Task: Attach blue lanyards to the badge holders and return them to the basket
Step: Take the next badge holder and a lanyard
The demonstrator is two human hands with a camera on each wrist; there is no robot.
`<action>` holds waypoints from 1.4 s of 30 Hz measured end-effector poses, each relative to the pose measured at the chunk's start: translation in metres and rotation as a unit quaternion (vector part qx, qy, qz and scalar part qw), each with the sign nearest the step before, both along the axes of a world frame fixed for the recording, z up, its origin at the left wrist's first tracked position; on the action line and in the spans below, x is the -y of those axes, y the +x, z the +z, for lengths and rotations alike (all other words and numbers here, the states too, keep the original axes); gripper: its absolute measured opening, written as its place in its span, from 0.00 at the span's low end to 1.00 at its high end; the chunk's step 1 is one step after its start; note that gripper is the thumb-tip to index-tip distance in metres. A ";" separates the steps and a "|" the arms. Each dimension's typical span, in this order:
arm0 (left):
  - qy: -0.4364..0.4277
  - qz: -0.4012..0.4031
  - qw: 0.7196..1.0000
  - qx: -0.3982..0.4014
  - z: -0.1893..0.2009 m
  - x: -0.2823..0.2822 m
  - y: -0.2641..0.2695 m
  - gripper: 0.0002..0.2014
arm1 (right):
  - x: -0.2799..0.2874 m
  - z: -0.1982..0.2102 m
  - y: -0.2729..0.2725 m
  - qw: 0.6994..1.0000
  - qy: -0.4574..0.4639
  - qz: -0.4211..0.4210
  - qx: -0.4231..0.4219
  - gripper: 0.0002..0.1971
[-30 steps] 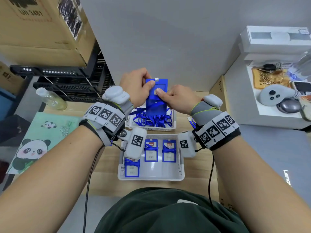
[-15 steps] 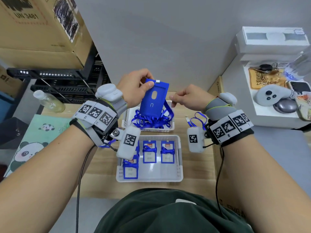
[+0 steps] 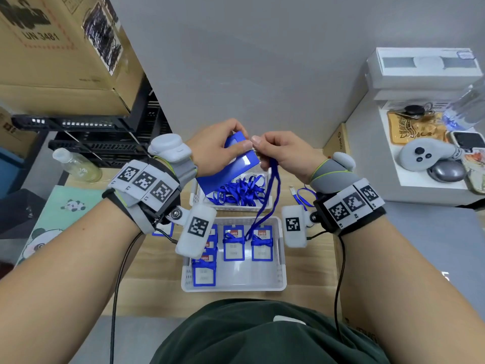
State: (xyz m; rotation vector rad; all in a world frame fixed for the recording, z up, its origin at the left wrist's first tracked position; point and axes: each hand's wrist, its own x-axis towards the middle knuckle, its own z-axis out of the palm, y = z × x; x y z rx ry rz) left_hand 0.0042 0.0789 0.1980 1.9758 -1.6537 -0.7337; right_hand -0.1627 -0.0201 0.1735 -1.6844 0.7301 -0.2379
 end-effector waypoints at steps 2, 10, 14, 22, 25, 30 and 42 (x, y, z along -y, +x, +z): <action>0.007 0.014 0.999 0.038 0.000 0.000 0.000 0.14 | 0.003 0.000 0.000 0.999 -0.031 -0.011 -0.008 0.17; -0.002 0.032 0.997 0.066 -0.001 0.000 0.001 0.14 | 0.003 0.001 -0.002 0.994 -0.103 -0.024 -0.040 0.16; -0.023 0.015 0.997 0.071 0.002 -0.001 0.001 0.12 | 0.003 0.004 -0.003 0.991 -0.117 -0.038 -0.054 0.16; -0.008 0.043 0.998 0.040 0.002 -0.002 -0.001 0.22 | 0.010 0.007 -0.008 0.980 -0.179 -0.034 -0.079 0.15; -0.015 0.048 0.998 0.030 0.002 -0.001 -0.002 0.21 | 0.015 0.011 -0.010 0.973 -0.207 -0.036 -0.092 0.14; -0.032 0.055 0.998 0.002 0.004 0.003 -0.006 0.20 | 0.021 0.020 -0.015 0.964 -0.244 -0.034 -0.104 0.13; 0.003 0.058 0.998 0.002 -0.006 0.010 -0.010 0.17 | 0.018 0.014 -0.016 0.964 -0.231 -0.026 -0.126 0.13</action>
